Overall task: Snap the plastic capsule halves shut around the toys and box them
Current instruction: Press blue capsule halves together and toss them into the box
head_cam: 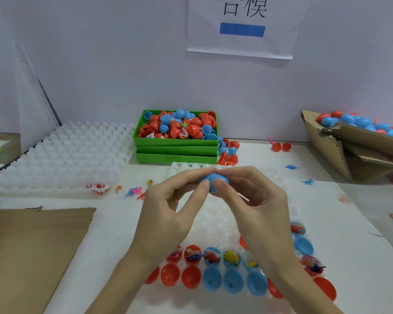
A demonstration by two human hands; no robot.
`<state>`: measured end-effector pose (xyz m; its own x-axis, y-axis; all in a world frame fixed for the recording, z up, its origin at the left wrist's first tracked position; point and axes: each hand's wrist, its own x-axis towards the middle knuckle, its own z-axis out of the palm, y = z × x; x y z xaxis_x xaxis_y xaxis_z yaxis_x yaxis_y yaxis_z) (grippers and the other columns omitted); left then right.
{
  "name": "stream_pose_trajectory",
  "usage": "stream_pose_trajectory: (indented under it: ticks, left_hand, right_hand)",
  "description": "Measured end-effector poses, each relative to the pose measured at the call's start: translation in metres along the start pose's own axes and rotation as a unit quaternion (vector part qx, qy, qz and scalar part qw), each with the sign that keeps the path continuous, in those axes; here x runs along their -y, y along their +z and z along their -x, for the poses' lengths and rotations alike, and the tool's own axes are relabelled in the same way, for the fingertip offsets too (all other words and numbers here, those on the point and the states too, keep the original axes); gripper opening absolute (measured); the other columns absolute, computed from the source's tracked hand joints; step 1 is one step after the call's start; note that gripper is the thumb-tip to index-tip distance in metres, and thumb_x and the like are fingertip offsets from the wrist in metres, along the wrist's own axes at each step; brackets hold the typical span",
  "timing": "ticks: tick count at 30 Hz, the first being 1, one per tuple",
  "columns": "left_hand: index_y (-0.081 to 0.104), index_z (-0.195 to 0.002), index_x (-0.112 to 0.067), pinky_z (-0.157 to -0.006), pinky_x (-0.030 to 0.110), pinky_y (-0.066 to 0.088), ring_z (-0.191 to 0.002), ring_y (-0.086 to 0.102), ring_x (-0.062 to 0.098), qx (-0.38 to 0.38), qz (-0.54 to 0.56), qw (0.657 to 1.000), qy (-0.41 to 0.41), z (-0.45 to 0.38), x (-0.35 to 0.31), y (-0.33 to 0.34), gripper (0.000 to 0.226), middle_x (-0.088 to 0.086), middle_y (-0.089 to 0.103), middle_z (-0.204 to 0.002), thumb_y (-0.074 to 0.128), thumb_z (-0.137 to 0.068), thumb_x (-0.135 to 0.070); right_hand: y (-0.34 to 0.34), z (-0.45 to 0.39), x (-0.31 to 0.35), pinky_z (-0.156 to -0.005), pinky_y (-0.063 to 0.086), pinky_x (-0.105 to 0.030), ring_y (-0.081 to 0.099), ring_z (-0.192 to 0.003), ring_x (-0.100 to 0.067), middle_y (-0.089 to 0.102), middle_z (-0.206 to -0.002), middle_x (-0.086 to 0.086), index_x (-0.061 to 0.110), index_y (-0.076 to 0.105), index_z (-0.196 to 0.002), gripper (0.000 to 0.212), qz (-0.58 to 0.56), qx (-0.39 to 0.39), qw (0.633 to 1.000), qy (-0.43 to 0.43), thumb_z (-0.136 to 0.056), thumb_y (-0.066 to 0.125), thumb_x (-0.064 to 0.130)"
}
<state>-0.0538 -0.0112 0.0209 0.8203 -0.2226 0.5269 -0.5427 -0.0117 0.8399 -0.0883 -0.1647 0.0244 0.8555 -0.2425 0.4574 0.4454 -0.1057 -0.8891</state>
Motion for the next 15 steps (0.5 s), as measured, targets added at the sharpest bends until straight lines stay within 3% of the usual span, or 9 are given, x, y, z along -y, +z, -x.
stream_pose_trajectory:
  ticks: [3, 7, 15]
  left_hand:
    - [0.069, -0.133, -0.028, -0.099, 0.02, 0.054, -0.12, 0.068, 0.007, 0.027, -0.028, 0.999, 0.007, 0.0, -0.001, -0.001, 0.043, -0.016, 0.073, -0.127, 0.074, -0.091, -0.023]
    - [0.069, -0.128, -0.033, -0.096, 0.017, 0.055, -0.111, 0.072, 0.002, -0.005, -0.068, 0.997, 0.036, -0.002, -0.001, -0.004, 0.047, -0.022, 0.073, -0.122, 0.077, -0.082, -0.026]
    - [0.074, -0.125, -0.012, -0.094, 0.027, 0.059, -0.106, 0.074, 0.007, -0.041, -0.178, 0.972, 0.149, -0.003, -0.002, -0.01, 0.043, -0.006, 0.077, -0.118, 0.079, -0.085, -0.026]
  right_hand:
    - [-0.002, -0.002, 0.003, -0.079, 0.058, -0.016, 0.076, -0.094, -0.012, 0.079, -0.097, 0.01, 0.022, 0.077, -0.104, 0.015, 0.001, -0.015, 1.0, -0.001, -0.089, 0.076, 0.022]
    - [-0.003, -0.002, 0.007, -0.08, 0.059, -0.017, 0.077, -0.095, -0.012, 0.08, -0.097, 0.008, 0.02, 0.077, -0.104, 0.016, -0.021, -0.001, 1.0, 0.004, -0.089, 0.074, 0.024]
    - [-0.005, -0.003, 0.012, -0.08, 0.059, -0.016, 0.076, -0.097, -0.013, 0.079, -0.099, 0.007, 0.023, 0.077, -0.105, 0.015, -0.024, 0.032, 0.999, 0.001, -0.09, 0.073, 0.022]
